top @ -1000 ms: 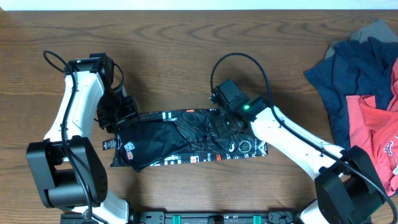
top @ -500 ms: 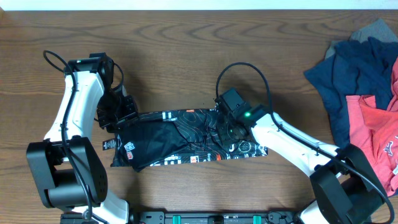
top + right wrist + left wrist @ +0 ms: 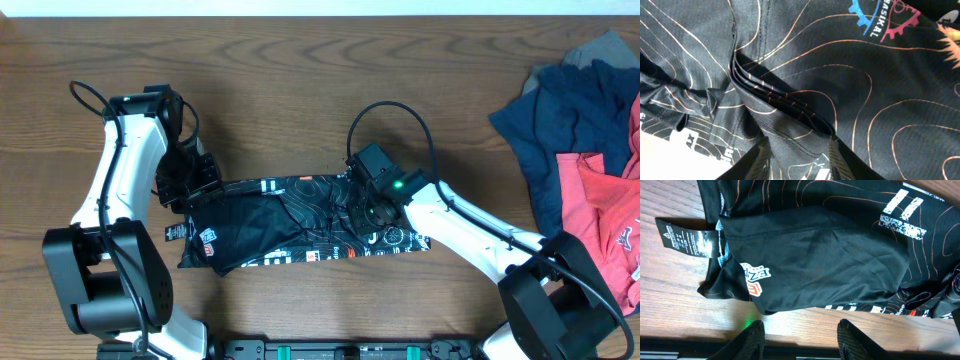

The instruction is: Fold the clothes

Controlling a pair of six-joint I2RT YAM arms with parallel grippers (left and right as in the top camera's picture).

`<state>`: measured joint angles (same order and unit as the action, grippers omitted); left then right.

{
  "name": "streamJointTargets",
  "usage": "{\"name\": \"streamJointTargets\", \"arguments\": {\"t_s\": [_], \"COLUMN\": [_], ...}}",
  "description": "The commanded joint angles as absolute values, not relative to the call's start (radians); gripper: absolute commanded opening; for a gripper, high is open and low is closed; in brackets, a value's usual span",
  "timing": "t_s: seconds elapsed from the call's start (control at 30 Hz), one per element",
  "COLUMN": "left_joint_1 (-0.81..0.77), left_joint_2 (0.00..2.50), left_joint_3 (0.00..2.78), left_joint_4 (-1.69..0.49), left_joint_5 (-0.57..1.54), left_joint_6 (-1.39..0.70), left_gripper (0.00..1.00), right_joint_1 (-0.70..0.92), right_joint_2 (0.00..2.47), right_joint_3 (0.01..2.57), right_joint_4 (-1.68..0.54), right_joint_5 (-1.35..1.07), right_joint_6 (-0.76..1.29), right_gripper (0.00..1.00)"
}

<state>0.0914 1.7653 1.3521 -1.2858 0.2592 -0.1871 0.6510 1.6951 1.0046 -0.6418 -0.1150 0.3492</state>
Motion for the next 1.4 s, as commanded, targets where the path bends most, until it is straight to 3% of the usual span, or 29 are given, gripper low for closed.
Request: {"name": "streamJointTargets", "arguments": {"t_s": [0.0,0.1,0.2,0.27,0.4,0.5,0.53,0.6,1.17,1.37], "left_joint_1": [0.092,0.092,0.092,0.092,0.092,0.092,0.092,0.092,0.092,0.092], "left_joint_2": [1.747,1.747,1.747,1.747,1.747,1.747,1.747,1.747,1.747,1.747], "left_joint_3": [1.35,1.35,1.35,1.35,1.35,1.35,1.35,1.35,1.35,1.35], "left_joint_4": [-1.293,-1.293,-1.293,-1.293,-1.293,-1.293,-1.293,-1.293,-1.293,-1.293], "left_joint_5": [0.261,0.261,0.262,0.261,0.261,0.261,0.261,0.261,0.261,0.261], "left_joint_6": [-0.196,-0.196,-0.196,-0.196,-0.196,-0.196,-0.196,-0.196,-0.196,-0.196], "left_gripper": [0.49,0.49,0.49,0.49,0.49,0.49,0.49,0.49,0.49,0.49], "right_joint_1": [0.649,0.649,0.649,0.649,0.649,0.648,0.648,0.647,0.649,0.649], "right_joint_2": [1.702,1.702,1.702,1.702,1.702,1.702,1.702,1.702,1.702,1.702], "right_joint_3": [0.997,0.994,0.985,0.981,0.978,0.978,0.978,0.978,0.967,0.967], "right_joint_4": [-0.643,-0.643,-0.642,-0.642,-0.639,-0.638,-0.638,-0.635,-0.622,-0.619], "right_joint_5": [-0.121,-0.121,-0.12,-0.12,-0.109,-0.067,-0.055,-0.049,-0.112,-0.118], "right_joint_6": [0.352,0.352,0.352,0.352,0.352,0.356,0.364,0.366,0.366,0.366], "right_gripper": [0.31,0.25,0.07,0.02,0.03,0.35,0.4,0.41,0.29,0.02]}}
